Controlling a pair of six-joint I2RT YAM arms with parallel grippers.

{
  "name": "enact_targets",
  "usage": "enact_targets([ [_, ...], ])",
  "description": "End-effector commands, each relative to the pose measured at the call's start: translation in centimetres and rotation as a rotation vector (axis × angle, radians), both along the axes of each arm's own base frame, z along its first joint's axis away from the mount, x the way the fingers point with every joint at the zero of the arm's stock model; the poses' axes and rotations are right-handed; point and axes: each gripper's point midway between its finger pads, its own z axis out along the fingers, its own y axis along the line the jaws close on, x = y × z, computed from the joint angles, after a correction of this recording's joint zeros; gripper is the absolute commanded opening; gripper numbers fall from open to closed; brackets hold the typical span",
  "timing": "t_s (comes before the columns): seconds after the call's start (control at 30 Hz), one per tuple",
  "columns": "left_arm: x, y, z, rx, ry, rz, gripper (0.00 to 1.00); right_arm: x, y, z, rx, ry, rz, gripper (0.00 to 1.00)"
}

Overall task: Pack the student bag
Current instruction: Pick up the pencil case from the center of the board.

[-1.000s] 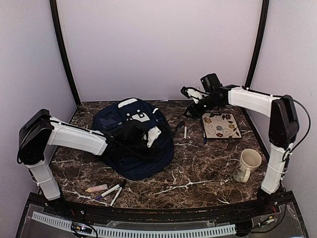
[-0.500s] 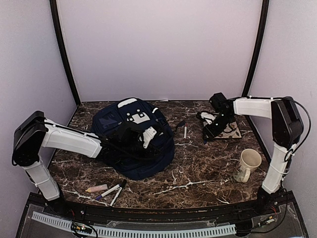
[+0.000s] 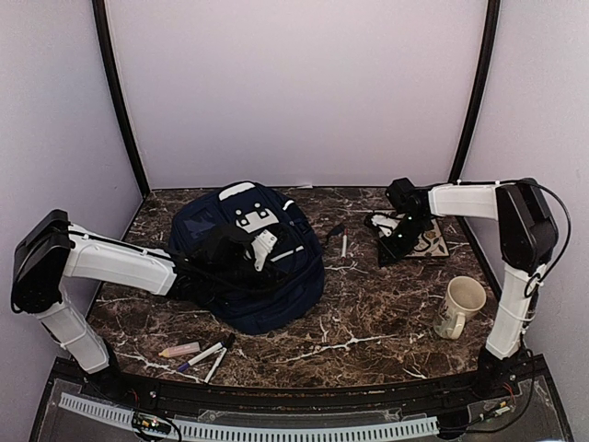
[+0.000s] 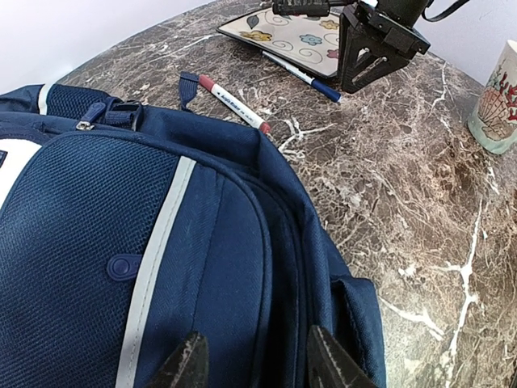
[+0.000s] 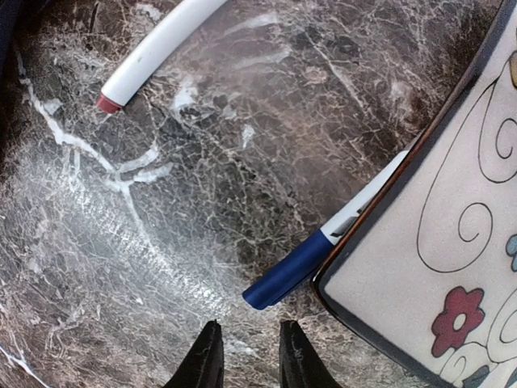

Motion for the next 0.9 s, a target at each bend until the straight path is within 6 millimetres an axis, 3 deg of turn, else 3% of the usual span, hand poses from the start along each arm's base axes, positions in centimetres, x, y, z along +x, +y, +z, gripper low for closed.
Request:
enact_targets([
  [0.0,0.2,0.2,2.2,-0.052,-0.042,0.018,0.45,0.6,0.4,-0.1,0.006,0.001,-0.018,0.27],
  [0.13,0.1,0.2,2.0,-0.058,-0.036,0.015,0.45,1.1,0.3,-0.2,-0.003,-0.006,-0.032,0.36],
  [0.23,0.1,0.3,1.7,-0.056,-0.031,0.019,0.45,1.3,0.4,-0.5,-0.004,-0.003,-0.036,0.38],
  [0.87,0.0,0.4,1.6,-0.063,-0.030,0.023,0.45,2.8,0.8,-1.8,-0.015,-0.004,-0.053,0.30],
])
